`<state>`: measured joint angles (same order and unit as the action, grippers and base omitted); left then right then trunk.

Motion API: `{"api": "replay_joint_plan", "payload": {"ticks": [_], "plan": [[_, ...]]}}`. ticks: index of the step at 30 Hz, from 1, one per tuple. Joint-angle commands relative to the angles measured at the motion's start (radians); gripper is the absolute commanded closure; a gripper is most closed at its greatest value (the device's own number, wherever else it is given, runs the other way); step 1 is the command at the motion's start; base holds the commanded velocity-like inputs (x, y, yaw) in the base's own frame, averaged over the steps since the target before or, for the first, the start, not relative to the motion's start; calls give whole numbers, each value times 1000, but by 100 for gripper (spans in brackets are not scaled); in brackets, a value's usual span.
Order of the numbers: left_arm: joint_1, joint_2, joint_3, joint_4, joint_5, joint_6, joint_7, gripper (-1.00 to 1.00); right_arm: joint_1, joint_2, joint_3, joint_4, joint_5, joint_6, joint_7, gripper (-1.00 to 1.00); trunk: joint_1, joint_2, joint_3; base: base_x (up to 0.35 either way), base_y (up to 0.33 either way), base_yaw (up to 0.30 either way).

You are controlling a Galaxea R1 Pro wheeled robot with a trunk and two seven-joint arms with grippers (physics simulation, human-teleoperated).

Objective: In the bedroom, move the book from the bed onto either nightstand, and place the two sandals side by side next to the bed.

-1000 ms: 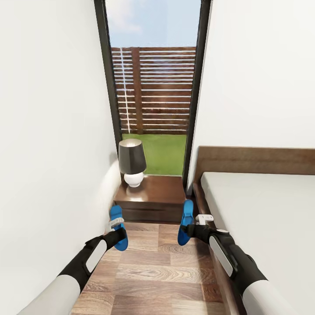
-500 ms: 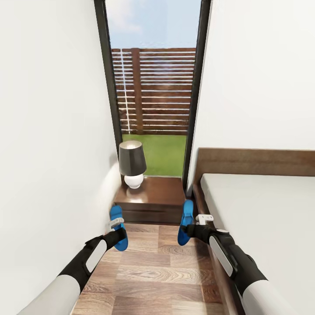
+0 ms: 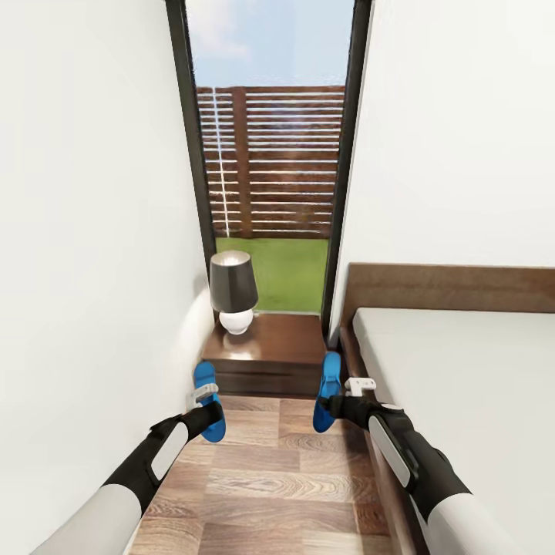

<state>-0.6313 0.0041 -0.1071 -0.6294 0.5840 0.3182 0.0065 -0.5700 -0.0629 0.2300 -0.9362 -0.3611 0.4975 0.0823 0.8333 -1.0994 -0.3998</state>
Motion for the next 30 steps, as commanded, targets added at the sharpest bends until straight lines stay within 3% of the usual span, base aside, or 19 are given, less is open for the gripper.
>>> {"api": "replay_joint_plan", "payload": {"ticks": [1,30], "plan": [[-1,0,-1,-1,2,4,0,100,0,-1,2,-1,-1,4,1,100,-4,7,2,0,0,0],[-1,0,-2,-1,2,4,0,100,-1,0,2,-1,-1,4,1,100,-115,210,93,0,0,0]]}}
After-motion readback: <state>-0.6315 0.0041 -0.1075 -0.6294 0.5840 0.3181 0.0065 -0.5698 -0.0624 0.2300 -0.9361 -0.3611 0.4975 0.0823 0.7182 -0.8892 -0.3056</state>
